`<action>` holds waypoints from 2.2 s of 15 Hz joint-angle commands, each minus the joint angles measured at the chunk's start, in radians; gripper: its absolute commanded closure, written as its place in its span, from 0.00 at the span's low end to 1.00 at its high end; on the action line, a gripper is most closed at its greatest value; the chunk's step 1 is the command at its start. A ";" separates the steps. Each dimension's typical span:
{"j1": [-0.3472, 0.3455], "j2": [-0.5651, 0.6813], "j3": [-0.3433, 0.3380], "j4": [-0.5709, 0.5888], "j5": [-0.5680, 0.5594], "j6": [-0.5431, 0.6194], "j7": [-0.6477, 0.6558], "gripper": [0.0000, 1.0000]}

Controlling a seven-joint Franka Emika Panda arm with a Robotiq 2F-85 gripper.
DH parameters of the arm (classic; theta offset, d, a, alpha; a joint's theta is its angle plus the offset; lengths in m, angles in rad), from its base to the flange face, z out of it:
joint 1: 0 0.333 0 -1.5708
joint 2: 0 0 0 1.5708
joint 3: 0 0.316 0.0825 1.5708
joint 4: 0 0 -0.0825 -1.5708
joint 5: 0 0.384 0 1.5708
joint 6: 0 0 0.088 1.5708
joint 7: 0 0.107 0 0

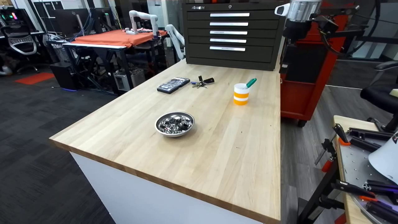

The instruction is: Pick up the pen from the cup and put it on the table.

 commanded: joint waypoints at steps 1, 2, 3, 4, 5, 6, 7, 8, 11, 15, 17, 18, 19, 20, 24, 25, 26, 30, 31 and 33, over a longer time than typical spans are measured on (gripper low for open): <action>-0.013 0.110 -0.018 0.073 0.004 0.048 -0.062 0.00; -0.011 0.135 -0.018 0.096 0.007 0.049 -0.071 0.00; -0.011 0.153 -0.017 0.115 0.010 0.050 -0.080 0.00; -0.009 0.173 -0.012 0.140 0.014 0.047 -0.086 0.00; -0.007 0.190 -0.009 0.162 0.017 0.043 -0.092 0.00; -0.005 0.208 -0.006 0.183 0.021 0.042 -0.099 0.00; -0.006 0.225 -0.003 0.202 0.022 0.041 -0.103 0.00; -0.005 0.242 -0.002 0.218 0.033 0.040 -0.116 0.00; -0.005 0.287 -0.003 0.256 0.076 0.032 -0.147 0.00; -0.015 0.336 0.000 0.279 0.131 0.038 -0.178 0.00; -0.020 0.355 0.002 0.285 0.138 0.042 -0.193 0.00; -0.022 0.364 0.003 0.289 0.139 0.042 -0.202 0.00; -0.025 0.374 0.004 0.294 0.135 0.042 -0.205 0.00; -0.027 0.383 0.004 0.297 0.135 0.044 -0.212 0.00; -0.036 0.422 0.006 0.308 0.157 0.041 -0.241 0.00; -0.039 0.431 0.007 0.311 0.171 0.039 -0.252 0.00; -0.042 0.442 0.008 0.313 0.184 0.038 -0.264 0.00; -0.053 0.479 0.015 0.329 0.211 0.040 -0.299 0.00; -0.055 0.488 0.017 0.334 0.214 0.040 -0.307 0.00; -0.061 0.505 0.022 0.346 0.216 0.039 -0.320 0.00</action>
